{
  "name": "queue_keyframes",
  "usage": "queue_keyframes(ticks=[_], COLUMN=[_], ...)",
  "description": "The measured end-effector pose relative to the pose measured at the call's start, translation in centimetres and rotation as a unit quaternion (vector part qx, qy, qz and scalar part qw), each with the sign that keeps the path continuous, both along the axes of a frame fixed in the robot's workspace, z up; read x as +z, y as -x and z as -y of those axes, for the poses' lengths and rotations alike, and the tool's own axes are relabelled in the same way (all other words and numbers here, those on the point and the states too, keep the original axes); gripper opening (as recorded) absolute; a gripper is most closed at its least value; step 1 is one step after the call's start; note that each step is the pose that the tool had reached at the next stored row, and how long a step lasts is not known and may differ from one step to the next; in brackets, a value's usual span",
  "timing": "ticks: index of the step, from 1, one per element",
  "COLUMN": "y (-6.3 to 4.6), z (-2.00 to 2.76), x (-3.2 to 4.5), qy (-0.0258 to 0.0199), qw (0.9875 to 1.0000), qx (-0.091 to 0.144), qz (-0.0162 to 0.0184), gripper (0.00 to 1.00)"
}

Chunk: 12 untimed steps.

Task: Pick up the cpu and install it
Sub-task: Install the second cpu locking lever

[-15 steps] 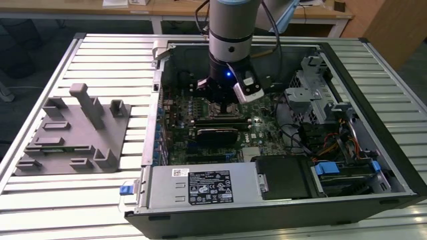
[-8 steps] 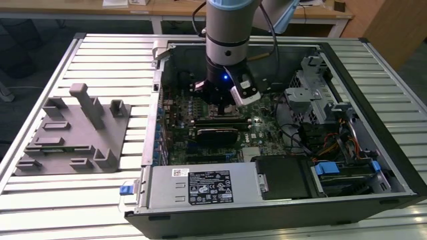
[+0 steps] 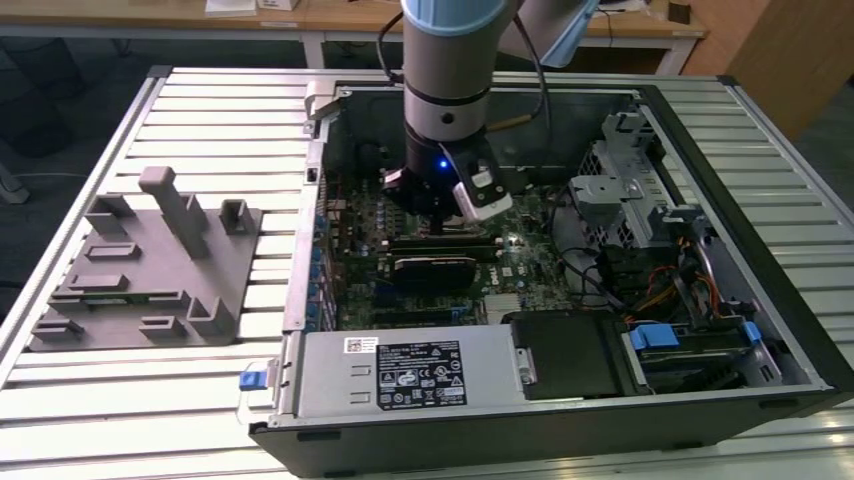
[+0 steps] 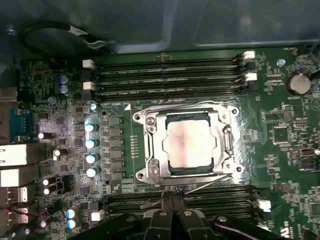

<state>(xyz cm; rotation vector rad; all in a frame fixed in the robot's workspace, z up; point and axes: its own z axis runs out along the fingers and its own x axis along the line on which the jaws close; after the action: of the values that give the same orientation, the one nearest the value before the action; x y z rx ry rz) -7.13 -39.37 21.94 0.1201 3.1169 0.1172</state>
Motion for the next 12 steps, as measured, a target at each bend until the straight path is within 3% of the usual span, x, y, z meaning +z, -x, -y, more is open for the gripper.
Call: queue_keyframes(ticks=[8,12], y=[0.69,0.89], z=[0.75,1.01], x=[-0.61,-0.83], qy=[-0.0144,-0.0257], qw=[0.9999,0.9997], qx=[0.001,0.002], qz=[0.0,0.0], gripper=[0.11,0.11])
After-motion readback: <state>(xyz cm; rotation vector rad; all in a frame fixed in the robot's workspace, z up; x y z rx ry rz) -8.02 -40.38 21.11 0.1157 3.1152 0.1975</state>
